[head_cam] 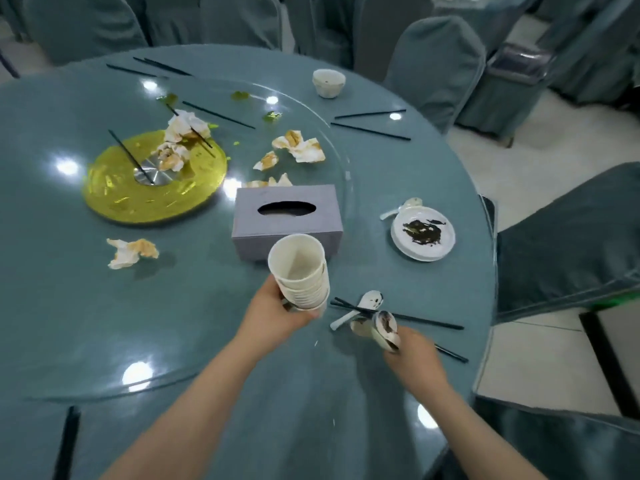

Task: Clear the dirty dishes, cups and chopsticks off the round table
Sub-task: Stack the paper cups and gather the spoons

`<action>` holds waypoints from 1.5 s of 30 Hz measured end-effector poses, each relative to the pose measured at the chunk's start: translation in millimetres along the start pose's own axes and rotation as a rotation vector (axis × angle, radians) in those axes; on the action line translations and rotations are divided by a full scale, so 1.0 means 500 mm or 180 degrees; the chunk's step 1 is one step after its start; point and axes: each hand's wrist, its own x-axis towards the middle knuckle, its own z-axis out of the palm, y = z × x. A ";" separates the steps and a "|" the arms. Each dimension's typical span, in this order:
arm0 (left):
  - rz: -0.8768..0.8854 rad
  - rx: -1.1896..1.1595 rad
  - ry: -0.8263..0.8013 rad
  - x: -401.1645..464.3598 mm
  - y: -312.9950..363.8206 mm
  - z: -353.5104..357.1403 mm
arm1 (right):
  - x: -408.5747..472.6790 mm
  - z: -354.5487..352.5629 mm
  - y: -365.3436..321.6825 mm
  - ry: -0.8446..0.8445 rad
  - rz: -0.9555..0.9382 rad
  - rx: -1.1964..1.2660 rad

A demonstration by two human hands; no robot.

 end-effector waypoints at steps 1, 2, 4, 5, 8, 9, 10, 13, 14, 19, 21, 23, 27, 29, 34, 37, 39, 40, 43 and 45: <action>0.0020 -0.0013 -0.0034 0.020 0.009 0.034 | 0.011 -0.013 0.024 0.0040 0.0069 0.0091; 0.0040 -0.0022 -0.0060 0.041 0.016 0.069 | 0.024 -0.026 0.048 0.0047 0.0147 0.0156; 0.0069 -0.0008 -0.0052 0.085 0.030 0.137 | 0.056 -0.053 0.093 0.0066 0.0233 0.0146; 0.0085 -0.0002 -0.0024 0.106 0.035 0.166 | 0.072 -0.064 0.113 0.0118 0.0261 0.0156; 0.0125 0.0026 0.0068 0.159 0.043 0.238 | 0.112 -0.087 0.155 0.0244 0.0297 0.0360; 0.0128 0.0066 0.0078 0.177 0.043 0.262 | 0.125 -0.094 0.171 0.0246 0.0294 0.0378; 0.0127 0.0108 0.0089 0.189 0.042 0.276 | 0.135 -0.098 0.179 0.0237 0.0260 0.0358; 0.0098 0.0288 0.0090 0.221 0.033 0.307 | 0.160 -0.112 0.197 0.0222 0.0205 0.0387; 0.0070 0.0375 0.0096 0.228 0.028 0.314 | 0.168 -0.116 0.203 0.0212 0.0197 0.0430; -0.0001 0.0514 0.0049 0.247 0.006 0.332 | 0.200 -0.125 0.212 0.0138 0.0159 0.0381; -0.0026 0.0526 0.0042 0.252 -0.003 0.333 | 0.213 -0.122 0.212 0.0070 0.0105 0.0351; -0.0041 0.0569 0.0033 0.253 -0.010 0.331 | 0.223 -0.118 0.206 0.0016 0.0045 0.0297; -0.0067 0.0627 -0.0019 0.249 -0.021 0.326 | 0.231 -0.112 0.195 -0.0104 0.0021 0.0294; -0.0085 0.0690 -0.0047 0.249 -0.024 0.321 | 0.231 -0.111 0.190 -0.0134 0.0053 0.0377; -0.0306 0.0859 -0.0077 0.225 -0.044 0.301 | 0.224 -0.114 0.189 -0.0067 0.0044 0.0574; -0.0131 0.1292 0.0102 0.188 -0.058 0.288 | 0.222 -0.116 0.186 -0.0033 0.0010 0.0683; -0.0062 0.1553 0.0162 0.162 -0.066 0.280 | 0.223 -0.115 0.179 -0.0045 -0.0101 0.0780; -0.0047 0.1704 0.0161 0.151 -0.070 0.278 | 0.224 -0.115 0.176 -0.0050 -0.0156 0.0839; 0.0072 0.2139 0.0010 0.128 -0.082 0.266 | 0.226 -0.108 0.164 -0.0053 -0.0238 0.0974; 0.0180 0.2373 -0.0120 0.122 -0.086 0.261 | 0.229 -0.105 0.160 0.0053 -0.0238 0.1030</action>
